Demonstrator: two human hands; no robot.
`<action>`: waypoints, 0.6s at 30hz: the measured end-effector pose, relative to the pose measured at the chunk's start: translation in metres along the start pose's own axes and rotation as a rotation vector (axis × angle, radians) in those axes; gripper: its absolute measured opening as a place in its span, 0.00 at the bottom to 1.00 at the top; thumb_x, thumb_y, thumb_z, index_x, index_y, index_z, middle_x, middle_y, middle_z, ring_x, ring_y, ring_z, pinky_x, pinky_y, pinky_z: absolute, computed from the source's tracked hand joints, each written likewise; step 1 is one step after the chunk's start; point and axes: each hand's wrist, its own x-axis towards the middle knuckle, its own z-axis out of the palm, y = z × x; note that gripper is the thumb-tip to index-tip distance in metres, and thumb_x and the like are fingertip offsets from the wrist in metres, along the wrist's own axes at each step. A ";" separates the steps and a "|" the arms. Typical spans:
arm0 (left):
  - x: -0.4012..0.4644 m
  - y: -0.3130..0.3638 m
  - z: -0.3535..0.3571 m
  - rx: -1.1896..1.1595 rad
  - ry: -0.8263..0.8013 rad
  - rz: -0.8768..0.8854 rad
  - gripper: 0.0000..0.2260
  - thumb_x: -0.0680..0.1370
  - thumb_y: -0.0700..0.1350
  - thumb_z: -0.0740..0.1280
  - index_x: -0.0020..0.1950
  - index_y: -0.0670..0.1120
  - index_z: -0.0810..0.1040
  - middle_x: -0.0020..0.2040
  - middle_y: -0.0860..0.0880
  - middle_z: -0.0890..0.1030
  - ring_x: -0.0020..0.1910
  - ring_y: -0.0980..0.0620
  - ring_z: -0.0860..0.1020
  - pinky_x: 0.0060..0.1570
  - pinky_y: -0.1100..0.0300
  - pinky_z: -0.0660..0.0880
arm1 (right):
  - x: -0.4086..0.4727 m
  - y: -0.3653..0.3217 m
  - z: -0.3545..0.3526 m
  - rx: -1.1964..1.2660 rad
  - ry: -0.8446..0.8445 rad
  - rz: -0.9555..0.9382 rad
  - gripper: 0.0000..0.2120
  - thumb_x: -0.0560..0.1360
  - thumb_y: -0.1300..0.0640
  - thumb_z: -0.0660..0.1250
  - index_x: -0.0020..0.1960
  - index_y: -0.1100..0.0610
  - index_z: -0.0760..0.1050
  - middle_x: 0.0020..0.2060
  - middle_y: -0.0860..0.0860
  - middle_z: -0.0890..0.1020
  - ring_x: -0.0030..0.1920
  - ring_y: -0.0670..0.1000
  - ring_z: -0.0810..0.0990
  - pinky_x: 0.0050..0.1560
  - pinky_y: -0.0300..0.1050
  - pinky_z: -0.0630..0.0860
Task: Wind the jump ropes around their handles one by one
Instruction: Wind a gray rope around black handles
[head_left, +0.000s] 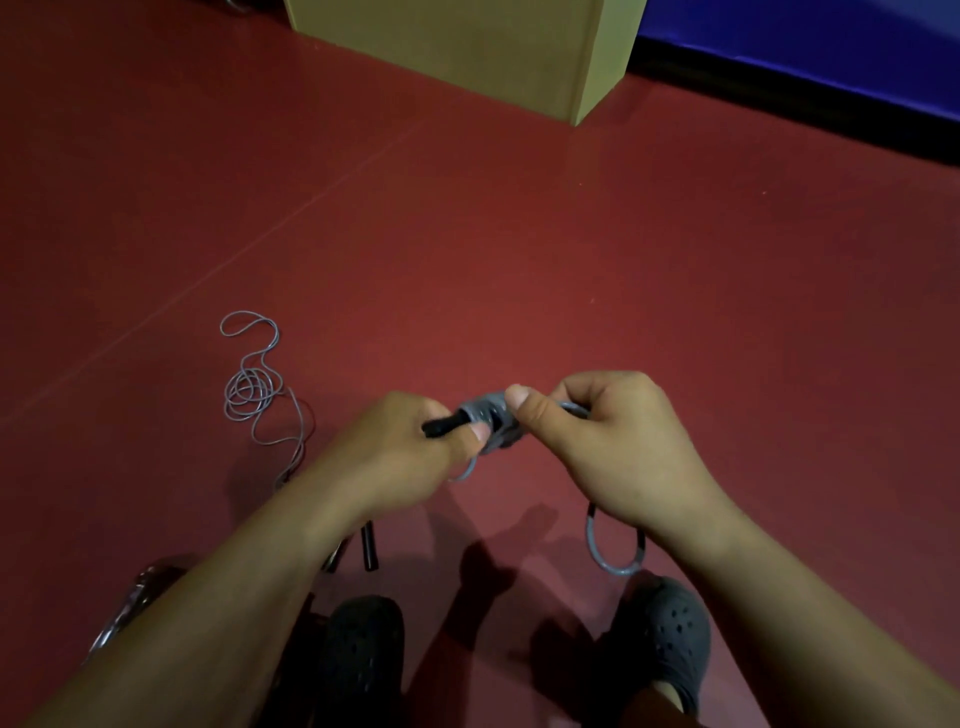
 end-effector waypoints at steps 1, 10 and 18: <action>0.000 -0.001 0.001 0.036 -0.070 0.007 0.18 0.78 0.55 0.66 0.32 0.46 0.74 0.26 0.52 0.67 0.28 0.51 0.65 0.33 0.57 0.61 | -0.001 0.000 0.001 -0.004 -0.024 -0.010 0.22 0.74 0.43 0.70 0.28 0.56 0.72 0.18 0.45 0.66 0.21 0.44 0.63 0.24 0.34 0.59; -0.003 -0.007 0.003 0.221 -0.176 0.040 0.13 0.79 0.53 0.65 0.39 0.45 0.75 0.32 0.50 0.73 0.31 0.51 0.70 0.33 0.57 0.66 | 0.000 0.007 -0.001 -0.105 -0.282 0.026 0.13 0.79 0.51 0.64 0.40 0.56 0.76 0.29 0.52 0.79 0.32 0.53 0.78 0.36 0.50 0.74; -0.016 0.008 0.001 0.114 -0.535 0.187 0.11 0.79 0.53 0.67 0.41 0.48 0.75 0.33 0.55 0.71 0.32 0.57 0.69 0.37 0.59 0.68 | 0.008 0.015 -0.015 -0.149 -0.085 0.102 0.17 0.60 0.40 0.79 0.32 0.52 0.80 0.20 0.44 0.74 0.21 0.42 0.68 0.25 0.36 0.65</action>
